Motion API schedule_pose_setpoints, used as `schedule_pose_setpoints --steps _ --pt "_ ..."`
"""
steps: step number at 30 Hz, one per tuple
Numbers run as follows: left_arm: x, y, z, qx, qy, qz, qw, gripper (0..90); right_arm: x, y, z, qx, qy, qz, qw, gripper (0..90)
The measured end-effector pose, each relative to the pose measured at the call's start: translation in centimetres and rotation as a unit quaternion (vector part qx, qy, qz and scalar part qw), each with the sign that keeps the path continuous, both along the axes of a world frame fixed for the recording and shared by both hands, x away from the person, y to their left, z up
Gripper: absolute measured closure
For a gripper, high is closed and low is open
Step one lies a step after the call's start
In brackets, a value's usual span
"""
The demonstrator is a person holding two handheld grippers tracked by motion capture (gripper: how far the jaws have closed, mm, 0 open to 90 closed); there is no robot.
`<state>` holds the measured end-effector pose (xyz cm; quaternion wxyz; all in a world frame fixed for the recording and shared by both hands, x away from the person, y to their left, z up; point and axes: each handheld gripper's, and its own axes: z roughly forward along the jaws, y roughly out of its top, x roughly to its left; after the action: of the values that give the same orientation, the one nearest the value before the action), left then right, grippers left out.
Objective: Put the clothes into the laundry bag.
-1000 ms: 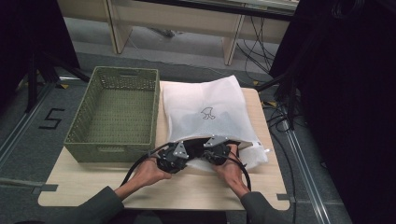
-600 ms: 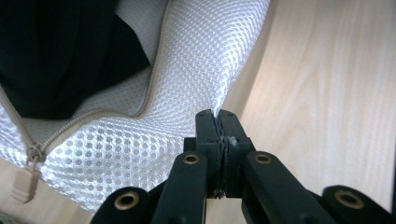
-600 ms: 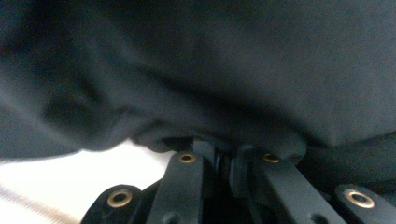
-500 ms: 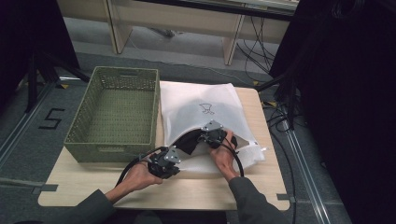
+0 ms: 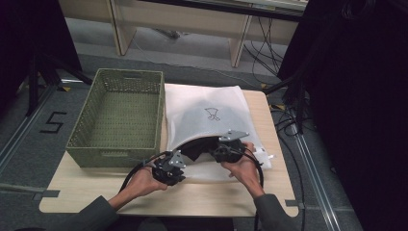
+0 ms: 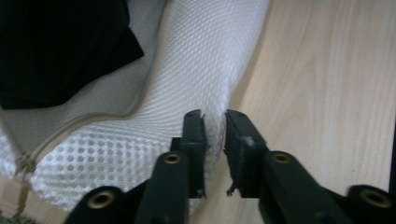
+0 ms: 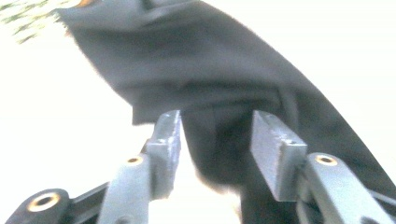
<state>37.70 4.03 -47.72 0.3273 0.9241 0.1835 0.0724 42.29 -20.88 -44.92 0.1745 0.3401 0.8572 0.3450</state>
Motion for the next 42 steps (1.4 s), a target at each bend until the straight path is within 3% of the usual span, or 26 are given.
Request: schedule_pose_setpoints --steps 1,2,3,7,10,12,15,17,18,20,21,23,24,27,30,33,35,36,38,39,40,42 --pt "0.0 -0.1 0.1 0.011 -0.009 -0.012 0.9998 66.4 -0.6 -0.8 0.2 -0.011 -0.016 0.002 0.9998 51.6" --pt "-0.1 -0.5 0.1 0.006 -0.015 -0.012 0.9998 61.7 -1.1 -1.6 0.4 -0.021 -0.025 -0.004 0.9995 50.9" --pt "-0.2 -0.8 0.0 0.006 -0.016 -0.015 0.9997 57.3 -1.6 -2.3 0.4 -0.023 -0.021 -0.024 0.9992 50.0" --pt "-0.3 -2.4 -0.8 0.006 -0.02 -0.015 0.9997 44.3 -1.7 -4.8 -0.5 -0.029 -0.01 -0.058 0.9978 47.3" --pt "-0.1 -3.3 -1.3 0.015 -0.03 -0.011 0.9994 41.2 -0.9 -5.3 -1.3 -0.042 0.003 -0.067 0.9968 44.6" --pt "0.1 -4.0 -1.7 0.002 -0.021 -0.003 0.9998 41.1 -0.3 -5.3 -2.1 -0.048 0.017 -0.068 0.9964 44.1" --pt "0.4 -4.9 -1.9 0.014 -0.029 -0.018 0.9993 41.4 0.4 -5.1 -3.1 -0.057 0.033 -0.06 0.996 44.5" --pt "0.5 -5.6 -2.3 0.006 -0.025 -0.013 0.9996 44.4 0.9 -5.0 -4.0 -0.05 0.036 -0.066 0.9959 53.9" --pt "0.7 -5.8 -2.4 0.014 -0.027 -0.017 0.9994 46.7 1.1 -5.1 -4.1 -0.064 0.037 -0.059 0.9955 62.4" --pt "1.0 -6.0 -2.5 -0.003 -0.026 -0.007 0.9996 55.9 1.5 -4.9 -4.4 -0.063 0.05 -0.053 0.9954 75.9" --pt "1.3 -6.0 -2.3 0.009 -0.021 -0.009 0.9997 64.1 1.7 -4.7 -4.7 -0.053 0.039 -0.052 0.9965 80.1" --pt "1.4 -6.2 -2.4 -0.003 -0.015 0.005 0.9999 74.1 2.1 -4.2 -4.7 -0.078 0.024 -0.03 0.9962 86.3" --pt "1.6 -6.1 -2.3 0.008 -0.023 -0.003 0.9997 78.2 2.2 -3.9 -4.5 -0.086 0.026 -0.027 0.9956 87.5" --pt "1.9 -6.0 -2.3 0.002 -0.016 0.005 0.9999 86.1 2.7 -2.8 -4.5 -0.105 -0.007 -0.015 0.9943 88.4" --pt "1.5 -5.9 -2.0 0.007 -0.014 -0.007 0.9999 87.2 3.5 -1.4 -4.3 -0.114 -0.039 -0.005 0.9927 88.5" --pt "1.3 -5.3 -1.5 0.015 -0.007 -0.019 0.9997 87.9 4.7 -0.1 -4.7 -0.116 -0.053 -0.029 0.9914 88.5" --pt "1.2 -4.9 -1.4 0.001 0.012 -0.019 0.9997 88.7 5.4 0.4 -4.9 -0.125 -0.062 -0.036 0.9896 88.5" --pt "0.8 -4.9 -1.6 -0.026 0.027 -0.01 0.9993 89.1 5.8 0.6 -5.0 -0.13 -0.065 -0.042 0.9885 88.5" --pt "0.4 -4.9 -1.7 -0.005 0.01 -0.025 0.9996 89.2 6.6 0.6 -5.3 -0.136 -0.096 -0.057 0.9843 88.5" --pt "0.4 -5.0 -1.8 -0.01 0.008 -0.02 0.9997 89.1 6.8 0.7 -5.4 -0.133 -0.089 -0.064 0.9851 88.5" --pt "0.6 -4.9 -1.8 0.0 0.013 -0.026 0.9996 89.2 7.1 0.5 -5.4 -0.137 -0.102 -0.067 0.983 88.5" --pt "0.9 -4.8 -1.8 0.0 0.015 -0.024 0.9996 89.1 7.4 0.4 -5.4 -0.132 -0.097 -0.069 0.9841 88.1"
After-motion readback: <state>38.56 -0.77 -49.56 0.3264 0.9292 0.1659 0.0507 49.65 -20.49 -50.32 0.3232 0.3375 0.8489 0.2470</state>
